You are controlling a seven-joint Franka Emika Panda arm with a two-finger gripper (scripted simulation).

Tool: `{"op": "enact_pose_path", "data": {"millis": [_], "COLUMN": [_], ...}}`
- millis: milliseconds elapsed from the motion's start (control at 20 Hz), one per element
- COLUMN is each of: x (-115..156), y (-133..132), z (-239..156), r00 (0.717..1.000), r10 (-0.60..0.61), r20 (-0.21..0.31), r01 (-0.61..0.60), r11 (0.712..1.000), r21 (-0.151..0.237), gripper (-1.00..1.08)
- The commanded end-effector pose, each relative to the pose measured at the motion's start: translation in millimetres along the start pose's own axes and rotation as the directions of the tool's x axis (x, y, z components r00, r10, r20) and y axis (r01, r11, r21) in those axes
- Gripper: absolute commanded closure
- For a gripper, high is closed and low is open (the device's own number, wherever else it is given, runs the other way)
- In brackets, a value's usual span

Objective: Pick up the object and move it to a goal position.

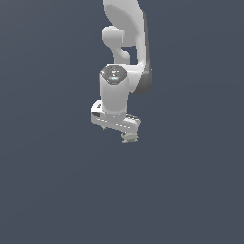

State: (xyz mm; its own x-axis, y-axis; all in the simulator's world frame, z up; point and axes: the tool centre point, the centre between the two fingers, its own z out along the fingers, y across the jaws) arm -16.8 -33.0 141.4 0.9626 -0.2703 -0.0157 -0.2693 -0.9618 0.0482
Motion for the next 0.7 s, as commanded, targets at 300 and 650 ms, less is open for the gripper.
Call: {"op": "enact_pose_path", "data": {"millis": [300, 650], "x": [-10, -19], "y": [-14, -25], "z": [10, 17], "r00": [0.977, 0.924], "r10": [0.212, 0.381], "r20": [0.001, 0.006], "r01": [-0.212, -0.381], "r11": [0.977, 0.924], "r21": [0.013, 0.021], "gripper": [-0.92, -0.92]}}
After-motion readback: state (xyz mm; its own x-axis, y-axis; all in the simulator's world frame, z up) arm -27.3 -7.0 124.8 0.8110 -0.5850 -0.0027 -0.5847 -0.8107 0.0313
